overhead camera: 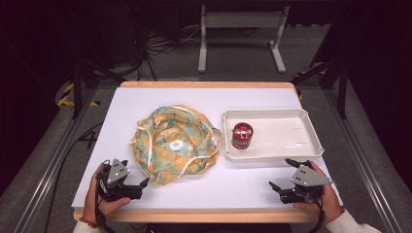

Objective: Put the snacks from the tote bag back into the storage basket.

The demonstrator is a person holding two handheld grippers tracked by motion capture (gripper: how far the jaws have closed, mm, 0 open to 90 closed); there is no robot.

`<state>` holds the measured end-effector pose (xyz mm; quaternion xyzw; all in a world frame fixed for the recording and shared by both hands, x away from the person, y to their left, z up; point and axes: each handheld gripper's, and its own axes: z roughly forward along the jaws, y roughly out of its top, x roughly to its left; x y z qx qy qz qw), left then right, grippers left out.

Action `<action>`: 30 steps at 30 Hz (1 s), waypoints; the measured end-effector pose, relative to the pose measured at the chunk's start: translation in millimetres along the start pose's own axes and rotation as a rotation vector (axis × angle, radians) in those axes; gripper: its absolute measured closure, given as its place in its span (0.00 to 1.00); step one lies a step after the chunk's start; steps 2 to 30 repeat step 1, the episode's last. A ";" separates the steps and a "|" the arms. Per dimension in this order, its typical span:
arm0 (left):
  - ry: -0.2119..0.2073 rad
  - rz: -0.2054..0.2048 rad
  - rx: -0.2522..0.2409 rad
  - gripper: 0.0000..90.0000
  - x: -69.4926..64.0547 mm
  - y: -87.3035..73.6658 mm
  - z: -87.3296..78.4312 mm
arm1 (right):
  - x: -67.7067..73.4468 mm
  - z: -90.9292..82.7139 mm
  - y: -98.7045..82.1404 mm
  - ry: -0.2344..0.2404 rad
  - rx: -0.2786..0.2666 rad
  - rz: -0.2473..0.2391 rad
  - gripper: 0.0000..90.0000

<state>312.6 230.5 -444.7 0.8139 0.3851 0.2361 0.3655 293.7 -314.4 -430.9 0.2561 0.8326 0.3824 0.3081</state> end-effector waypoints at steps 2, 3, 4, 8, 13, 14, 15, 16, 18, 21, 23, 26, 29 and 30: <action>0.001 0.002 -0.001 0.06 -0.4 0.0 0.0 | -0.2 -0.3 0.1 0.000 -0.002 0.000 0.11; 0.001 0.002 -0.001 0.06 -0.4 0.0 0.0 | -0.2 -0.3 0.1 0.000 -0.002 0.000 0.11; 0.001 0.002 -0.001 0.06 -0.4 0.0 0.0 | -0.2 -0.3 0.1 0.000 -0.002 0.000 0.11; 0.001 0.002 -0.001 0.06 -0.4 0.0 0.0 | -0.2 -0.3 0.1 0.000 -0.002 0.000 0.11; 0.001 0.002 -0.001 0.06 -0.4 0.0 0.0 | -0.2 -0.3 0.1 0.000 -0.002 0.000 0.11; 0.001 0.002 -0.001 0.06 -0.4 0.0 0.0 | -0.2 -0.3 0.1 0.000 -0.002 0.000 0.11; 0.001 0.002 -0.001 0.06 -0.4 0.0 0.0 | -0.2 -0.3 0.1 0.000 -0.002 0.000 0.11; 0.001 0.002 -0.001 0.06 -0.4 0.0 0.0 | -0.2 -0.3 0.1 0.000 -0.002 0.000 0.11; 0.001 0.002 -0.001 0.06 -0.4 0.0 0.0 | -0.2 -0.3 0.1 0.000 -0.002 0.000 0.11; 0.001 0.002 -0.001 0.06 -0.4 0.0 0.0 | -0.2 -0.3 0.1 0.000 -0.002 0.000 0.11; 0.001 0.002 -0.001 0.06 -0.4 0.0 0.0 | -0.2 -0.3 0.1 0.000 -0.002 0.000 0.11; 0.001 0.002 -0.001 0.06 -0.4 0.0 0.0 | -0.2 -0.3 0.1 0.000 -0.002 0.000 0.11; 0.001 0.002 -0.001 0.06 -0.4 0.0 0.0 | -0.2 -0.3 0.1 0.000 -0.002 0.000 0.11; 0.001 0.002 -0.001 0.06 -0.4 0.0 0.0 | -0.2 -0.3 0.1 0.000 -0.002 0.000 0.11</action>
